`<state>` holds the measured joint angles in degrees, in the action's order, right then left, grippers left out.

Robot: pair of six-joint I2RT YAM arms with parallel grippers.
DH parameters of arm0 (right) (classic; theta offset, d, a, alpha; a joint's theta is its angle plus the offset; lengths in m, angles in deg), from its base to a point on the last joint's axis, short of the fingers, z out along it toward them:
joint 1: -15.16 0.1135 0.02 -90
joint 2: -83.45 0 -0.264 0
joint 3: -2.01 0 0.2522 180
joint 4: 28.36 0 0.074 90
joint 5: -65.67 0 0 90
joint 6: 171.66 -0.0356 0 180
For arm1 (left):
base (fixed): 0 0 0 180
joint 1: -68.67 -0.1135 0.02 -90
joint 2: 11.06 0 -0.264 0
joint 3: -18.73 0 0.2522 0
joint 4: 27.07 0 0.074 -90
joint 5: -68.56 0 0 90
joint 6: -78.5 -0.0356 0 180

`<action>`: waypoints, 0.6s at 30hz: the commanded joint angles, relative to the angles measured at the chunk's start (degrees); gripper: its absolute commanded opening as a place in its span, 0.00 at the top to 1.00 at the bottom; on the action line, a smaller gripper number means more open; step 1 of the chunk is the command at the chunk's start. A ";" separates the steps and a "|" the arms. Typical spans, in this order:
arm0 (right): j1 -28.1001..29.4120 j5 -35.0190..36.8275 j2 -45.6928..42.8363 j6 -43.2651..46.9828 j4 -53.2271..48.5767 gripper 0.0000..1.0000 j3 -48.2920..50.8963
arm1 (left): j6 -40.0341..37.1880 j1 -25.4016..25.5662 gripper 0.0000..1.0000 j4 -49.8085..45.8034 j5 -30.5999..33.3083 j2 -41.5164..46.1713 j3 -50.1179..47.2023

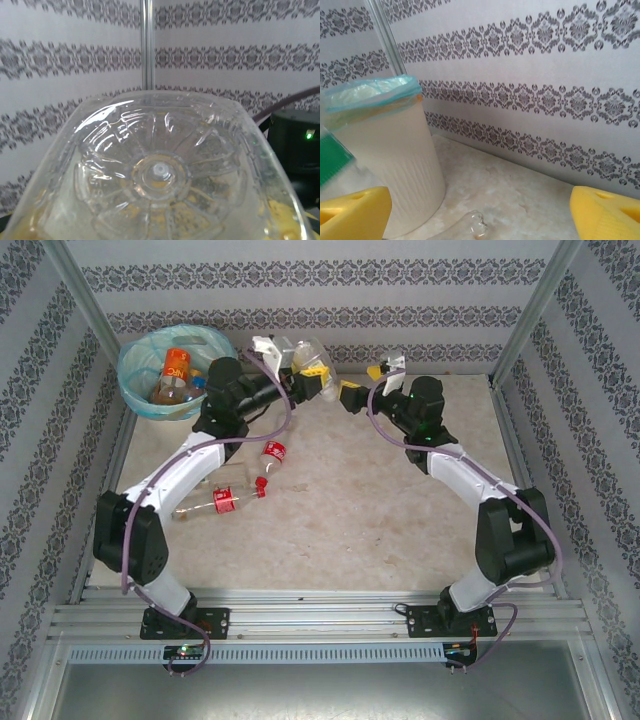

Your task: Put the plastic bottles in the bin

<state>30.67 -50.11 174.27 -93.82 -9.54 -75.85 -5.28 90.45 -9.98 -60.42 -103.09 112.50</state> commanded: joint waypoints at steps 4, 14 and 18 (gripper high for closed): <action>-0.30 1.77 -4.86 -1.32 0.02 0.09 2.12 | 0.46 0.06 1.00 2.31 6.04 8.32 0.32; 0.71 5.45 -11.30 -3.33 -6.04 0.10 3.80 | 1.35 -0.15 1.00 -0.74 13.30 15.21 2.16; 1.36 6.79 -13.00 -5.31 -7.73 0.11 3.69 | -1.24 -0.12 1.00 -3.64 16.97 16.36 5.88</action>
<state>31.10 -45.19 163.00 -96.90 -15.69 -73.07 -5.15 90.40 -11.97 -47.28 -88.88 114.62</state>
